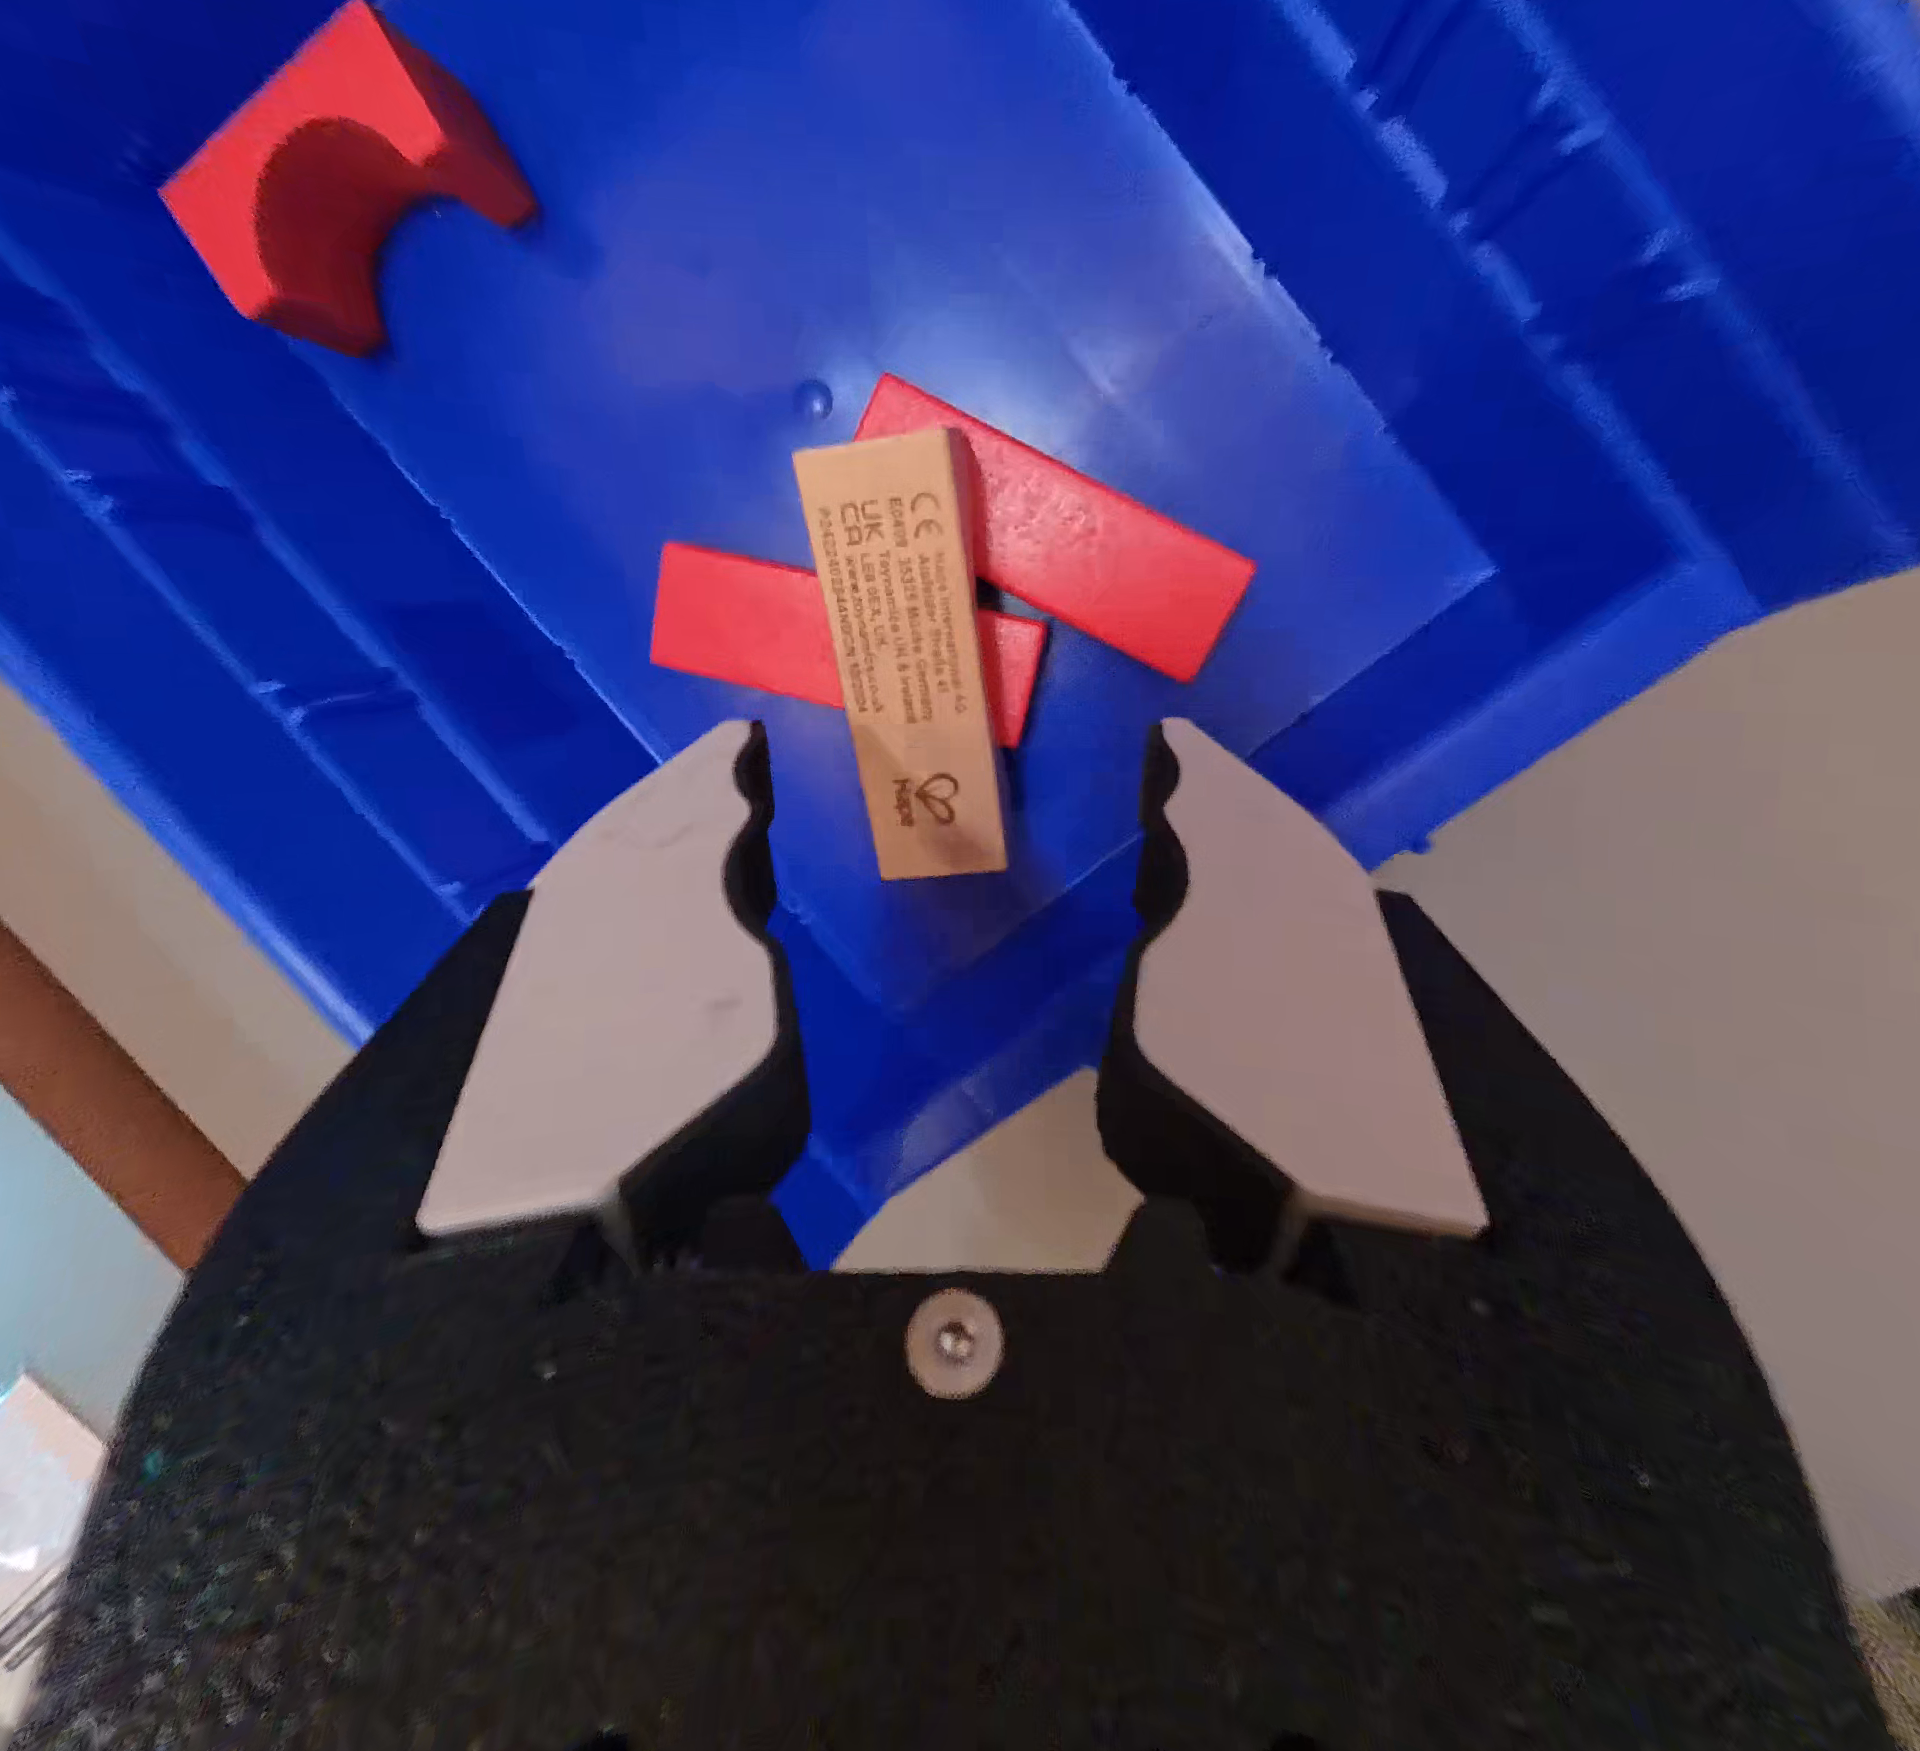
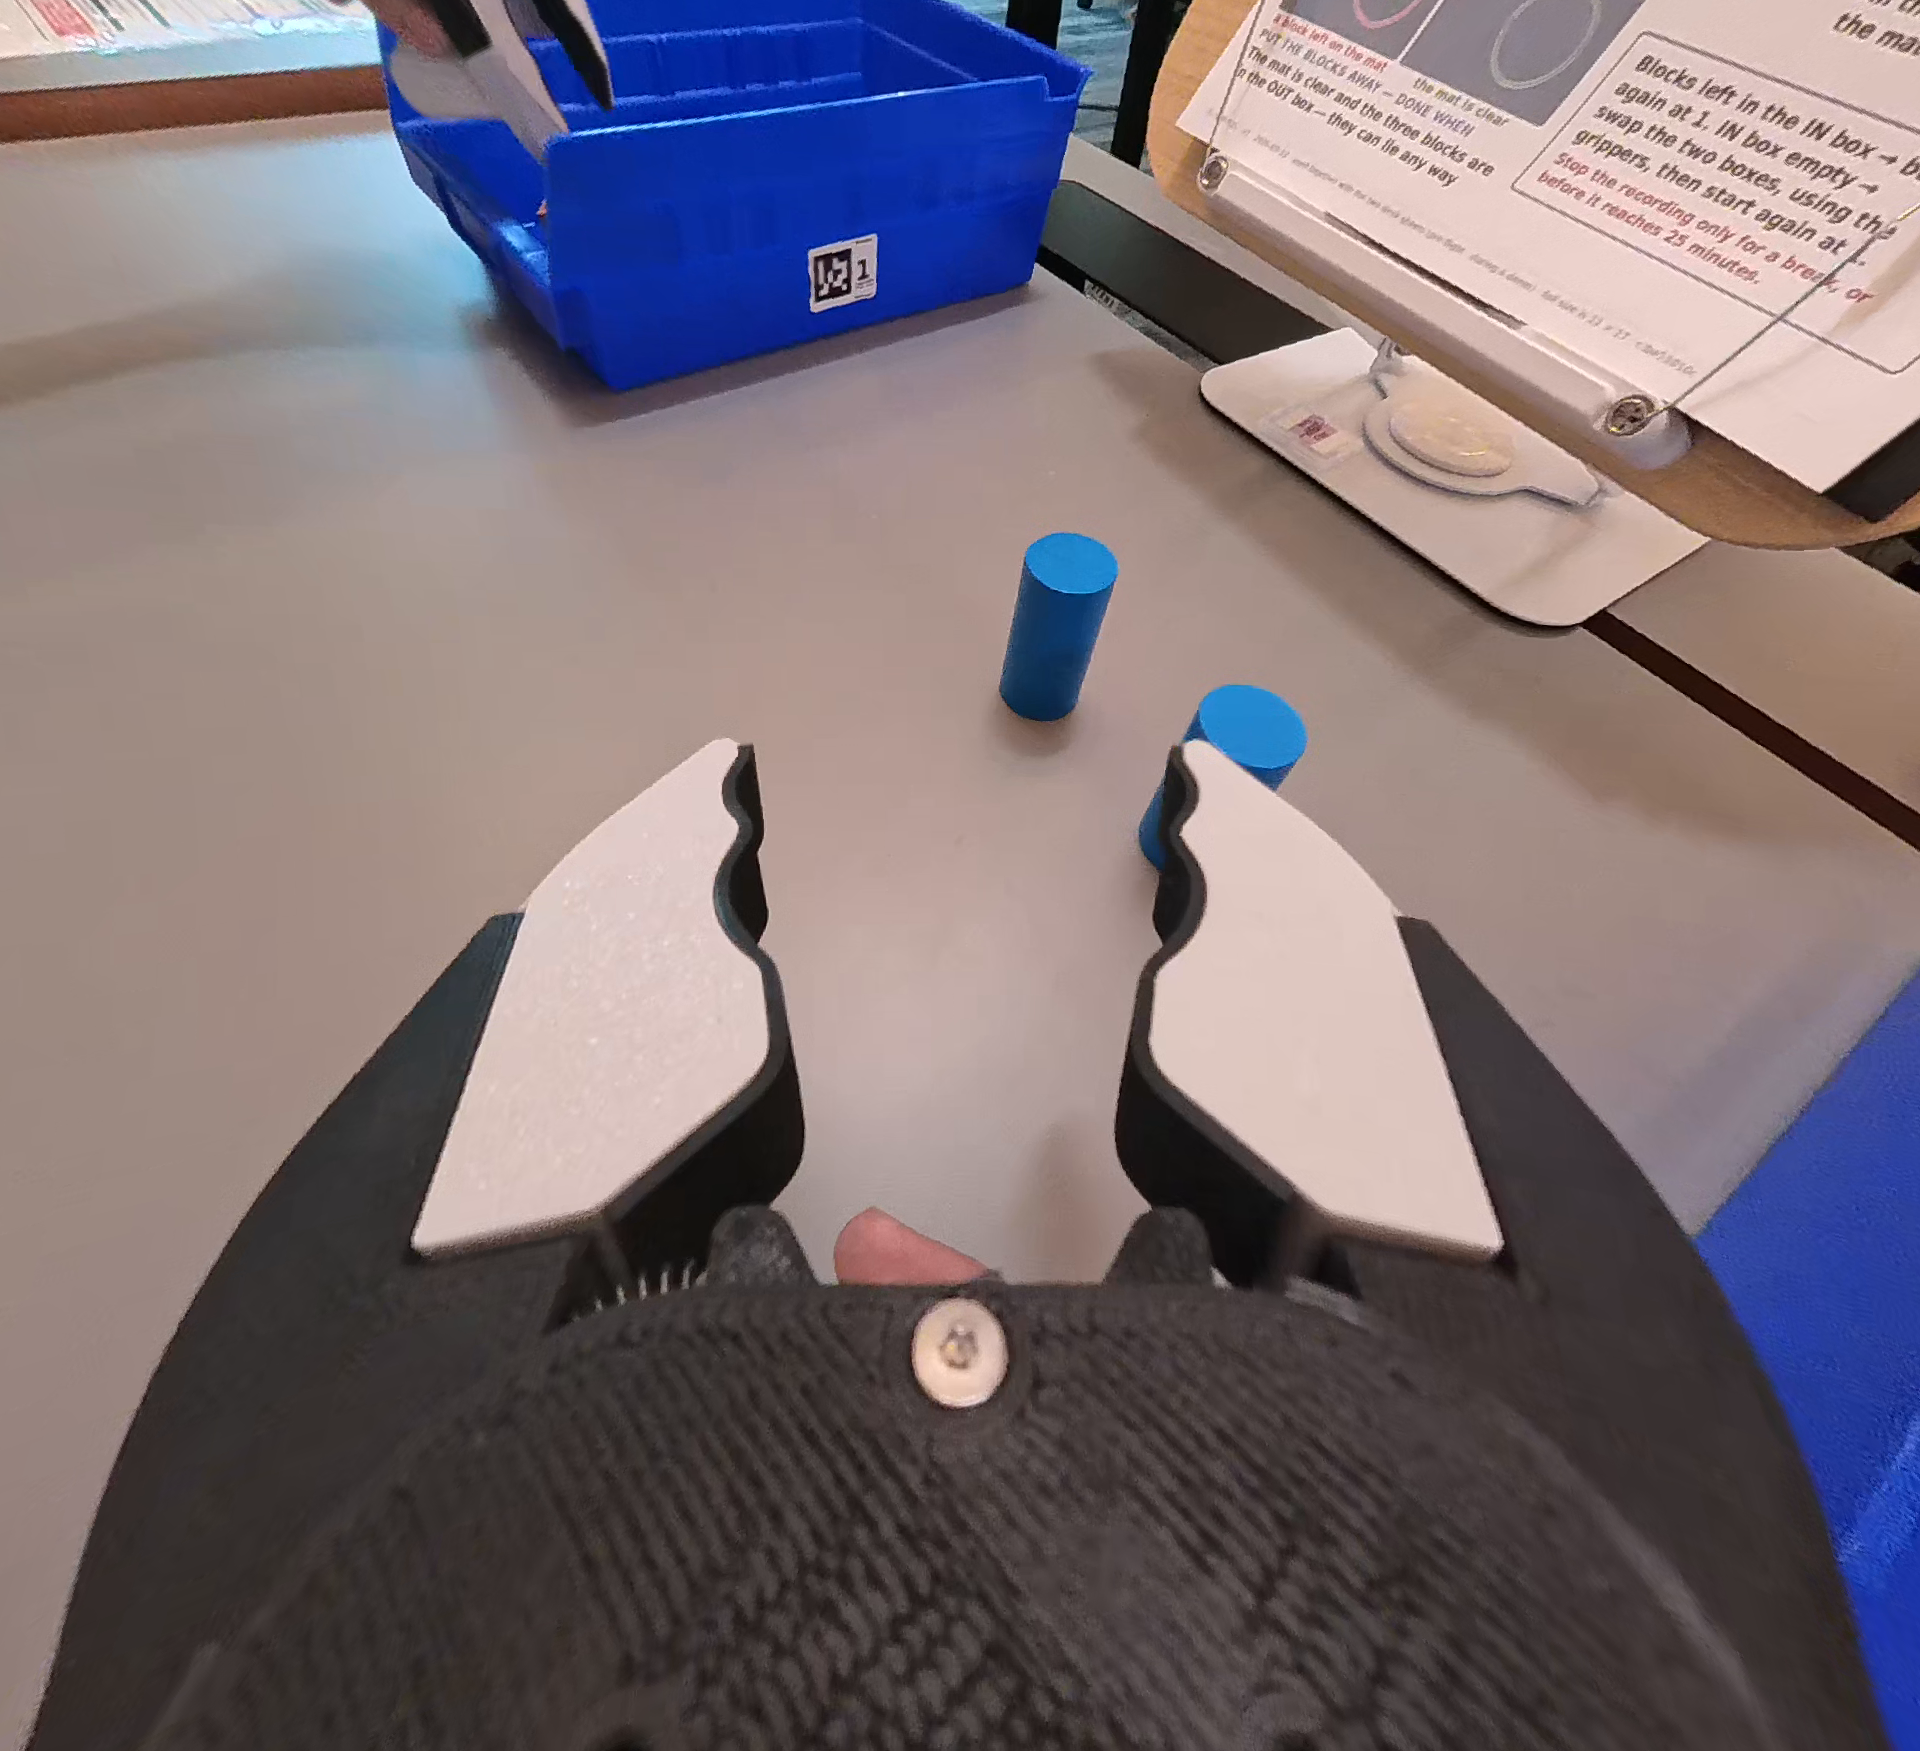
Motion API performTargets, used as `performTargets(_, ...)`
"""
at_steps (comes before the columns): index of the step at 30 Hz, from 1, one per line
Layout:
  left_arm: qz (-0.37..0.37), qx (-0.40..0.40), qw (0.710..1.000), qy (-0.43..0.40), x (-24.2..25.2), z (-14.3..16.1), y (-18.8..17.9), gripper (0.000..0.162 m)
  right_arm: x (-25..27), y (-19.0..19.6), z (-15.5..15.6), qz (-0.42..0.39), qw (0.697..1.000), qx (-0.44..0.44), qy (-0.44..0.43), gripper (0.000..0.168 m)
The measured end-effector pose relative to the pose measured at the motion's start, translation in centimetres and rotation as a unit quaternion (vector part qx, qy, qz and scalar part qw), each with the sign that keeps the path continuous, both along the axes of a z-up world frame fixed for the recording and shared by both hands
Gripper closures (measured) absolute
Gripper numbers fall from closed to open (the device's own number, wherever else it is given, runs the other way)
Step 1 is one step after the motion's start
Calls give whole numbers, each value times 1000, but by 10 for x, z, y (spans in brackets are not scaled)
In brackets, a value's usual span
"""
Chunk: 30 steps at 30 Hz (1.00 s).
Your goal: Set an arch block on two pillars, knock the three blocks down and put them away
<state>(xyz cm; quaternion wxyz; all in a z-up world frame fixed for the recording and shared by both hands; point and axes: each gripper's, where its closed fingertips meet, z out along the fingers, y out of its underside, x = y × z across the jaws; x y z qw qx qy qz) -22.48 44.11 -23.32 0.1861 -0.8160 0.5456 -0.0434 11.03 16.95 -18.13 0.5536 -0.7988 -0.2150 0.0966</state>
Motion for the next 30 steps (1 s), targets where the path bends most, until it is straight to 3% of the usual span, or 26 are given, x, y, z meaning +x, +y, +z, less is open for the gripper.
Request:
performTargets(5,19,-7,1000,-5,1,-22,10,116,-6,-1,-1,9,1000,-1,-10,94)
performTargets(15,41,-22,999,19,-6,-32,13,130,-27,9,9,52,998,8,-42,94)
performTargets(19,-17,12,999,-39,25,14,-2,130,-50,24,30,99,990,41,-89,97)
performTargets(25,-204,78,971,-95,108,109,-71,130,-92,61,97,178,973,102,-104,104)
performTargets(30,-331,92,934,-99,169,138,-138,130,-110,84,114,232,956,85,-156,106)
